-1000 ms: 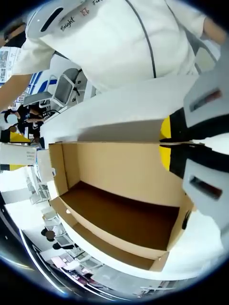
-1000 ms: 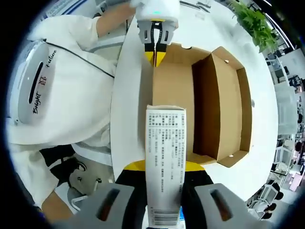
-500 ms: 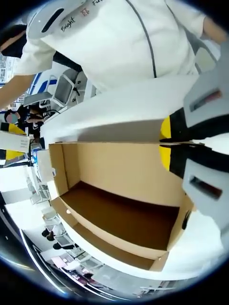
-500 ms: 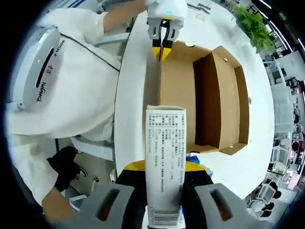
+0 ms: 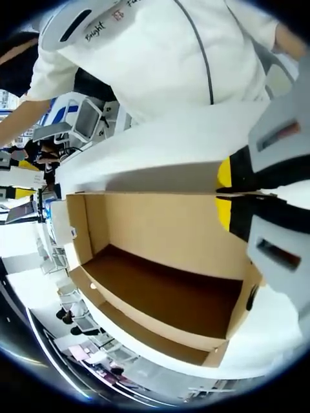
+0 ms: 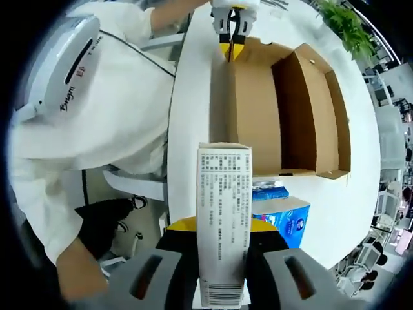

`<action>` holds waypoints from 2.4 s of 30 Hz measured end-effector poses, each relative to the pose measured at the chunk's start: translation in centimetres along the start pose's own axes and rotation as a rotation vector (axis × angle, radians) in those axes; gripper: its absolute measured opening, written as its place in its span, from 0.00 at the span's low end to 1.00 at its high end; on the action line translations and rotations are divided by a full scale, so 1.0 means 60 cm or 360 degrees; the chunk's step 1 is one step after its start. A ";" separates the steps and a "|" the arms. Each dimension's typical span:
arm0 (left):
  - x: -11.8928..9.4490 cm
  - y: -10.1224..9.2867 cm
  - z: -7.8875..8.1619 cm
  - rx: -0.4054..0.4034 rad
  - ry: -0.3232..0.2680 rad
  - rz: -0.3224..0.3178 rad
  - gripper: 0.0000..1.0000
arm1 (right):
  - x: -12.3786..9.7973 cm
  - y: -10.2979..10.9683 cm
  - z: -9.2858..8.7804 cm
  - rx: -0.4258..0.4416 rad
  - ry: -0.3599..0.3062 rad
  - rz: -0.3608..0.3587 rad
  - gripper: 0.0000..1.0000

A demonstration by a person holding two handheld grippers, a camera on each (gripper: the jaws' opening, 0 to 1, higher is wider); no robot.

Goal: Operate the shoe box by opening the lid, removing the specified soft item, and placing it in the target area until the item is outside and the box remains undamaged.

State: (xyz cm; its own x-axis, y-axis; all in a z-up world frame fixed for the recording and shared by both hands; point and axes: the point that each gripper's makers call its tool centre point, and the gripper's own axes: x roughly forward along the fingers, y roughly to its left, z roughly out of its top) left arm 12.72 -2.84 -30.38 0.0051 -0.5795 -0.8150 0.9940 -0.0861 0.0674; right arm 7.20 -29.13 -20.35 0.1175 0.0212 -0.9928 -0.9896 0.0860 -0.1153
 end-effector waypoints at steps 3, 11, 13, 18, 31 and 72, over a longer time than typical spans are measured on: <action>0.000 0.000 0.000 0.0004 -0.0002 -0.0002 0.01 | -0.003 0.004 -0.013 0.0022 -0.0009 -0.0012 0.22; 0.001 0.001 0.000 0.0009 -0.0004 0.0001 0.01 | 0.001 0.009 -0.034 0.0048 -0.0033 -0.0037 0.22; 0.000 0.001 0.000 0.0014 -0.0005 0.0001 0.01 | 0.002 0.012 -0.037 0.0058 -0.0047 -0.0021 0.22; 0.000 0.003 -0.001 0.0039 -0.0005 0.0005 0.01 | 0.009 0.012 -0.052 0.0084 -0.0053 -0.0020 0.22; -0.001 0.009 -0.004 0.0073 -0.0014 0.0011 0.01 | 0.088 0.033 -0.058 0.0108 -0.0129 0.0063 0.22; -0.001 0.006 -0.005 0.0079 -0.0020 0.0001 0.01 | 0.202 0.031 -0.087 0.0131 -0.0114 0.0073 0.22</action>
State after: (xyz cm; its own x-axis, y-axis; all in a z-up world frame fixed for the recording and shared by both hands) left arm 13.10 -2.58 -30.48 0.0039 -0.5895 -0.8077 0.9874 -0.1257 0.0965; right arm 6.32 -33.93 -32.75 0.0808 0.0981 -0.9919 -0.9843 0.1647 -0.0639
